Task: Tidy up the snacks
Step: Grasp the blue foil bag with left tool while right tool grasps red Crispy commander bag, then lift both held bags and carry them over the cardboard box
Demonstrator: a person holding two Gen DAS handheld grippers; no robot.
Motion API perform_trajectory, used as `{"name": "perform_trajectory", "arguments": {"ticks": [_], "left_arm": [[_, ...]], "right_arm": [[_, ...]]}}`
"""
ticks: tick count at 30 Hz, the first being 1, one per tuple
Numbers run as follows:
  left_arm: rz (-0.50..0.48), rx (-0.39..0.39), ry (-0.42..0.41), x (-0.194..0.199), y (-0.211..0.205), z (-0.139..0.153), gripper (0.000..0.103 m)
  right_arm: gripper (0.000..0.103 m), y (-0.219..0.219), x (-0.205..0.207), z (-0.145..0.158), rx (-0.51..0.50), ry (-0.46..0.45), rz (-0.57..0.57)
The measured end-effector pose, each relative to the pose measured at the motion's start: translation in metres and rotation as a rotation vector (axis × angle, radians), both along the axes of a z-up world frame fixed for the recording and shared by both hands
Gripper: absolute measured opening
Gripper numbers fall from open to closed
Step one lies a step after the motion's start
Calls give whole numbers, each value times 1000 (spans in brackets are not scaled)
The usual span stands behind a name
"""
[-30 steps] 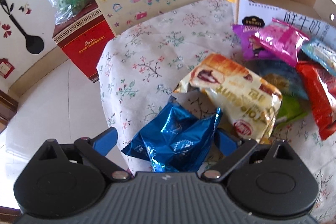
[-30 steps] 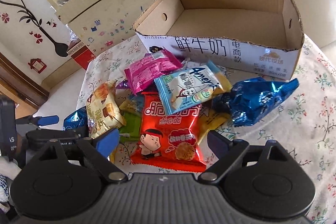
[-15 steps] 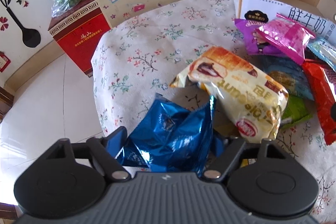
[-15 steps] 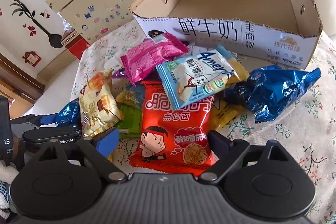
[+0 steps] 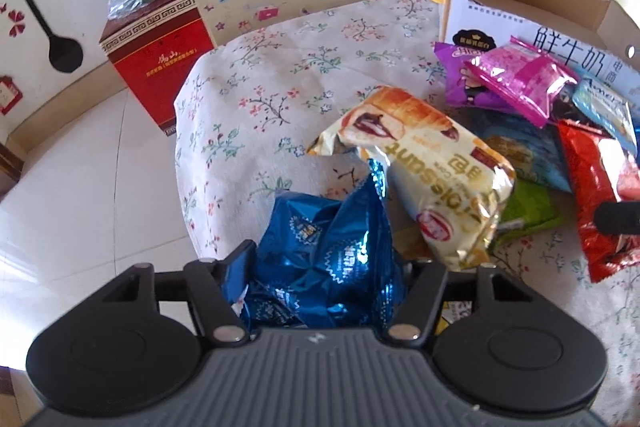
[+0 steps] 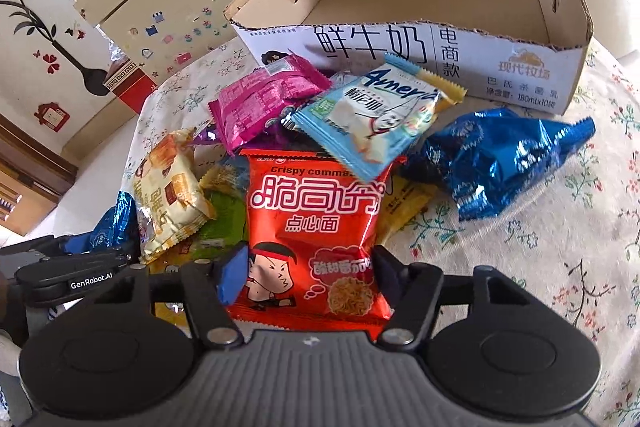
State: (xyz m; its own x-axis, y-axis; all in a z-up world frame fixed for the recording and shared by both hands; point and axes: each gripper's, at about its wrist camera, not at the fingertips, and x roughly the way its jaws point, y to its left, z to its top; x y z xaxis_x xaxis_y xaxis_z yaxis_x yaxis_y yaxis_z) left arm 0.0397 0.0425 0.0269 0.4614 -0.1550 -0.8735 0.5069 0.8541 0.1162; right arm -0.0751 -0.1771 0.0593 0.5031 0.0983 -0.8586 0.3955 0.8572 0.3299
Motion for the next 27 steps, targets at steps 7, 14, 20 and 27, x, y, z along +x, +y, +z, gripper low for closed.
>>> {"name": "perform_trajectory", "arguments": {"ticks": [7,14,20,27], "left_arm": [[33,-69,-2,-21,8,14,64],[53,-121,-33,-39,14,31,64],[34,-167,-85,-48,5,46,64],[10,-219,-122,-51,-12,60,64]], "right_arm": [[71,3,-10,3,34,-5,25],[71,11,-15,11,59,-41,67],[71,17,-15,24,24,-89,103],[71,16,-13,35,-24,-143,115]]}}
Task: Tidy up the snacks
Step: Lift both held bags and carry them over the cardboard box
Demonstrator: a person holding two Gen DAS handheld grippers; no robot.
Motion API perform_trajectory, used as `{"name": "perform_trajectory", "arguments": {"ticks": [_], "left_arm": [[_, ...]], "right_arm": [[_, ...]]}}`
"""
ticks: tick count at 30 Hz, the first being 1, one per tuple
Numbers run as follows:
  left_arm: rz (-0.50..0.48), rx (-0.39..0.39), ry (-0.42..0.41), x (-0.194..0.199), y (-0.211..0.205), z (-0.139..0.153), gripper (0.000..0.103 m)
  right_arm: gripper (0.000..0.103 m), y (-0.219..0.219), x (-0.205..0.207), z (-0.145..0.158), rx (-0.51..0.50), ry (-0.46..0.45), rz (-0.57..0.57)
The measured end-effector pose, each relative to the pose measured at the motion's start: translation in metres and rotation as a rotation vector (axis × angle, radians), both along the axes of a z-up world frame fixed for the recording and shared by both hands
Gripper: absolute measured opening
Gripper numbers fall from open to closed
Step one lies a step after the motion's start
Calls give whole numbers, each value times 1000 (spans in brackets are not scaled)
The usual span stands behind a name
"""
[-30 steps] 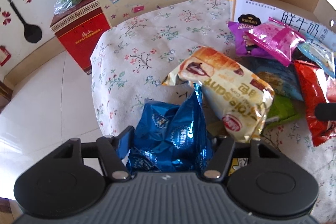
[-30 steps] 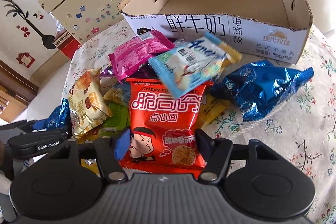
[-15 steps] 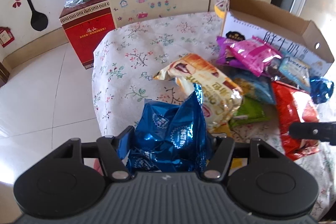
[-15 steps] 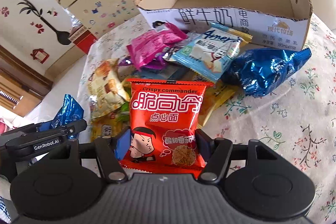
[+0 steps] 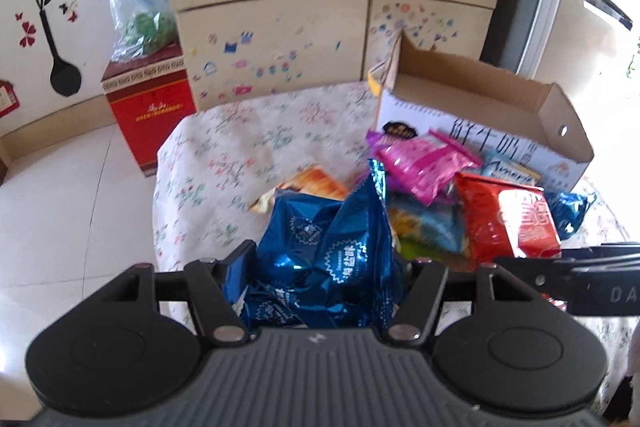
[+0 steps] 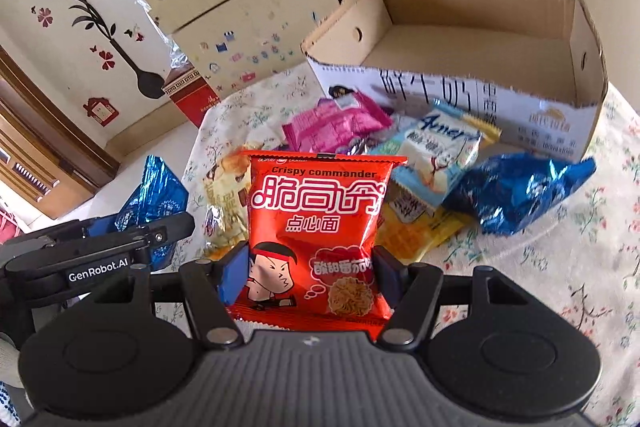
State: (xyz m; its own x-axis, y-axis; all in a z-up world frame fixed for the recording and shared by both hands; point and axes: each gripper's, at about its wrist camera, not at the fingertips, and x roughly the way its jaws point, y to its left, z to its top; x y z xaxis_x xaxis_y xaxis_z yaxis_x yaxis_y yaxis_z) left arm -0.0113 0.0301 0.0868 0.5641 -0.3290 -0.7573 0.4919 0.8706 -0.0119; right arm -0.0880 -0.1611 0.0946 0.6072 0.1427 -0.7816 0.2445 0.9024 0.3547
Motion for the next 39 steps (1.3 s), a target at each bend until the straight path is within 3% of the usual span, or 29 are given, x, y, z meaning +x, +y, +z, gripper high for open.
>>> {"name": "perform_trajectory", "arguments": {"ticks": [9,20,31,39], "left_arm": [[-18,2,-33,6,-26,9,64],[-73,44,-143,21,-64,29,64],[-104,-79,-140,52,-97,48,64],[-131,-147,-109,78,-133,48,64]], "right_arm": [[71,-7,2,9,-62,-25,-12],[71,-32,12,33,-116,-85,-63],[71,-79,23,64,-142,-192,-147],[71,-116,42,64,-105,-195,-245]]}}
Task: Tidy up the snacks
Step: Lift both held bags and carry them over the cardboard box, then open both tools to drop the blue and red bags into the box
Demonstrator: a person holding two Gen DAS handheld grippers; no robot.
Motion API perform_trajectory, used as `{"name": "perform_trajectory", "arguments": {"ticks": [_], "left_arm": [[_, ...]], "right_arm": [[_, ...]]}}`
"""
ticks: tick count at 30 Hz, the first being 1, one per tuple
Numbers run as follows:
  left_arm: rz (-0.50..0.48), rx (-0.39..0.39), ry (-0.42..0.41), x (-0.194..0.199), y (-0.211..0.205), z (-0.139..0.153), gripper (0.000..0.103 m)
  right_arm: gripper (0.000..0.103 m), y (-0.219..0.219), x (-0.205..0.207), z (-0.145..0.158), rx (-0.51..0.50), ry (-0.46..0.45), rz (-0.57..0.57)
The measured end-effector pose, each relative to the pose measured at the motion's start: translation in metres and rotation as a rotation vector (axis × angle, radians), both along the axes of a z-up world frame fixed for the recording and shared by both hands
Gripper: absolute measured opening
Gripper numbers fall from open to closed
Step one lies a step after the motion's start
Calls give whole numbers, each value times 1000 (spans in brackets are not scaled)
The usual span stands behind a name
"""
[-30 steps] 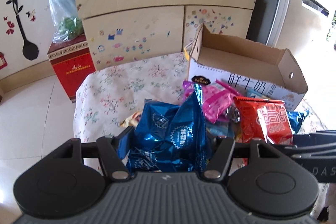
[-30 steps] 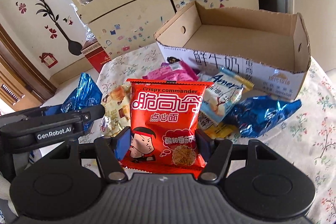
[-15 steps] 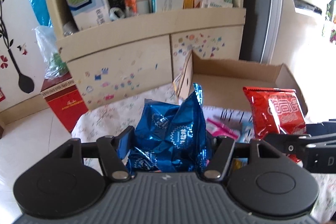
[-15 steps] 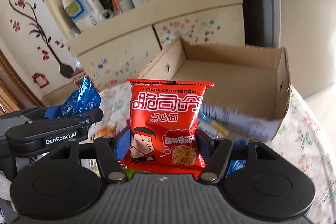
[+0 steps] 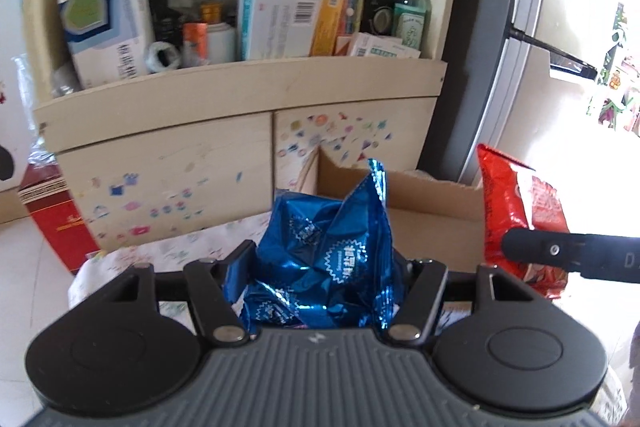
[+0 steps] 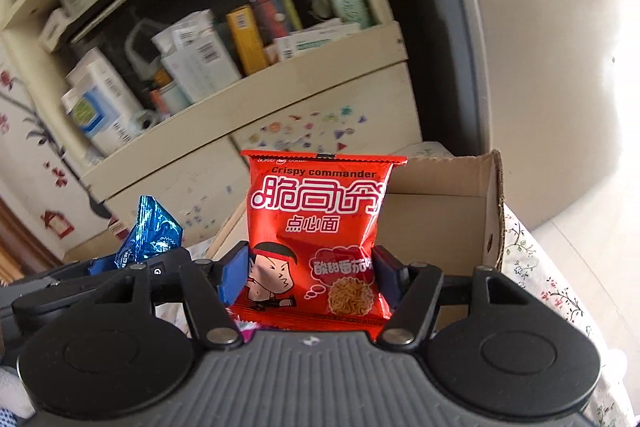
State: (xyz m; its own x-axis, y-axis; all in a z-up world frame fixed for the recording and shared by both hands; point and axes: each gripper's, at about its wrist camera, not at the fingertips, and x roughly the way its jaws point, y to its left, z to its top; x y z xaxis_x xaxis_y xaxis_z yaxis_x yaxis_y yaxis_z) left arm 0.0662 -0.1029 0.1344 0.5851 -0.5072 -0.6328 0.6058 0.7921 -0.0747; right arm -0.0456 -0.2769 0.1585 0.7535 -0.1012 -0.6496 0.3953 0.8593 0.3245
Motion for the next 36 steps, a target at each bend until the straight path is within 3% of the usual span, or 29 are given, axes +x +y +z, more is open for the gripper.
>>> {"name": "perform_trajectory", "arguments": {"ticks": [5,12,19,26,36], "left_arm": [[-22,0,33,19,-30,-11,64],[-34,16,86,41,-71,-33,66],[-47,71,123,37,-91,-48,83],[-52,131,52,24,-70,-31,92],[31,111,160,22,-7,-25,93]], "right_arm": [[71,-21,11,-13,79,22,-67],[72,-34,24,-20,72,41,-145],[87,-29,17,-9,-10,34,-177],[91,-25,8,-10,29,49,-138],[92,-7,-11,-12,21,115,-4]]}}
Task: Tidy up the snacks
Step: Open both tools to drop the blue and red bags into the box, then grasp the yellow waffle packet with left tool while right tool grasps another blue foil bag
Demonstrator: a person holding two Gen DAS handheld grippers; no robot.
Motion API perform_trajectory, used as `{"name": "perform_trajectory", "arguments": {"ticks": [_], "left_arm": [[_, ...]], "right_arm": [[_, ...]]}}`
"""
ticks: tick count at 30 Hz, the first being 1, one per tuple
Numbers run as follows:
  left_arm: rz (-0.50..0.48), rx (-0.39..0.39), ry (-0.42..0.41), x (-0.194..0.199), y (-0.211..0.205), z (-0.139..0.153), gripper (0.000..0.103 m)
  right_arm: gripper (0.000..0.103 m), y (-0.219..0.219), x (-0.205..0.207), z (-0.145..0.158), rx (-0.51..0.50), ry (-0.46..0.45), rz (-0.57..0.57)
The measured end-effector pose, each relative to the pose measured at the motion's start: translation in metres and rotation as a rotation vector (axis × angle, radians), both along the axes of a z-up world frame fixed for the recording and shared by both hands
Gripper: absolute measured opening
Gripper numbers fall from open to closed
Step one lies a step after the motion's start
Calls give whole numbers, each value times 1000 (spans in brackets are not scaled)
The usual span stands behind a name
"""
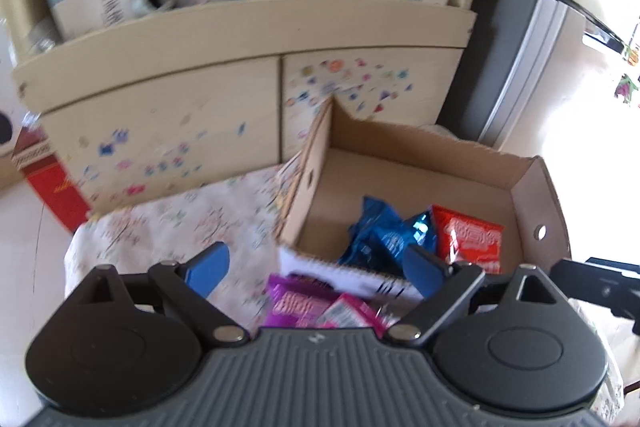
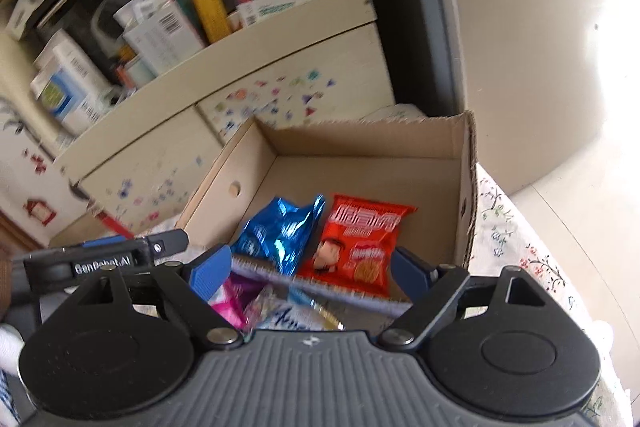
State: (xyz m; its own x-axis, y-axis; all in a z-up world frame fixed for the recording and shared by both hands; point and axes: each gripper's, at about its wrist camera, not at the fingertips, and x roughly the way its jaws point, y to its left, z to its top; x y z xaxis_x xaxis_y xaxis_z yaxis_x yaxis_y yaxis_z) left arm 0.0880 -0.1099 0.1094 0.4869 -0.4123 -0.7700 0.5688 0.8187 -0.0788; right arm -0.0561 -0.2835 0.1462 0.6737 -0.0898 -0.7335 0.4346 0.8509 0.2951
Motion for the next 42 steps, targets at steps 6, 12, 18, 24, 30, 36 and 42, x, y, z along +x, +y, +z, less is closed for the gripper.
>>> {"name": "perform_trajectory", "arguments": {"ticks": [6,12,18,24,30,36,42], "left_arm": [[10,33,0,-17,28,-2,93],[34,51,31,-32,59,-11,94],[80,90,54,-41,88,-23,94],[112,97,82,-54,111,-33,94],[147,134,129,-63,129,-51,94],[101,202,155,-75,124,-73,94],[67,275,138,-81,109,-90,94]], "right_arm": [[92,18,-8,-7,-25,51,86],[93,26,-17,-21,-42,117,136],[93,27,-19,-36,-31,167,156],[93,23,-18,-46,3,180,143],[92,25,-15,-61,34,229,166],[92,37,-15,-70,64,280,216],[92,32,-17,-66,86,278,181]]}}
